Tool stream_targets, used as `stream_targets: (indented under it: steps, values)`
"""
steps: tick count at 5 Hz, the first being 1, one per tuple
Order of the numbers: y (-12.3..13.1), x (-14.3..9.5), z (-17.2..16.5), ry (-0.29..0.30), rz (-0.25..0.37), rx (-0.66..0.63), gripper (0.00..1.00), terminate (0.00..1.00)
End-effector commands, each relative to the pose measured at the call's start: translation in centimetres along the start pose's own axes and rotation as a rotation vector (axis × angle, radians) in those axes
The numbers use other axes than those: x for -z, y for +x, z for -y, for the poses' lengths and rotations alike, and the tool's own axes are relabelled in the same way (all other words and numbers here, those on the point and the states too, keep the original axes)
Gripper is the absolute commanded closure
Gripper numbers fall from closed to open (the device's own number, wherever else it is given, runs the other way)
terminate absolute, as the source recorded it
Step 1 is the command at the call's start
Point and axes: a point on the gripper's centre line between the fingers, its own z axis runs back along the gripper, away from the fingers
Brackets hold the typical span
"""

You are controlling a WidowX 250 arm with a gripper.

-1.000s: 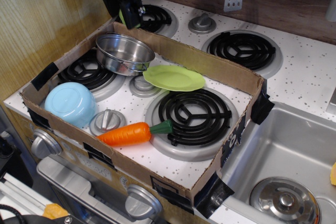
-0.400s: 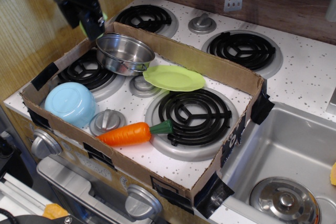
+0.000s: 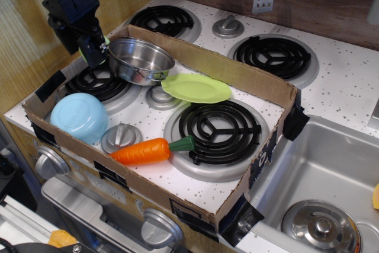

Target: Take broccoli out of pan

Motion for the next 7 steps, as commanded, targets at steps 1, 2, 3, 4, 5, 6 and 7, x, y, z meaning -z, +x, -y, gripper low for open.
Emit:
stream_targets:
  steps: [1, 2, 3, 4, 5, 6, 7]
  values:
    - [0.6, -0.2, -0.8, 0.025, 0.075, 0.020, 0.00, 0.00]
    - [0.9, 0.8, -0.9, 0.016, 0.109, 0.040, 0.00, 0.00]
    - [0.9, 0.7, -0.9, 0.014, 0.107, 0.045, 0.00, 0.00]
    - [1.0, -0.2, -1.0, 0.024, 0.090, 0.057, 0.00, 0.00]
    - [1.9, -2.6, -0.8, 0.053, 0.061, 0.077, 0.00, 0.00]
    - [3.4, -5.7, -0.4, 0.105, 0.035, 0.095, 0.00, 0.00]
    - [4.7, -7.6, 0.4, 0.116, 0.030, 0.120, 0.00, 0.00]
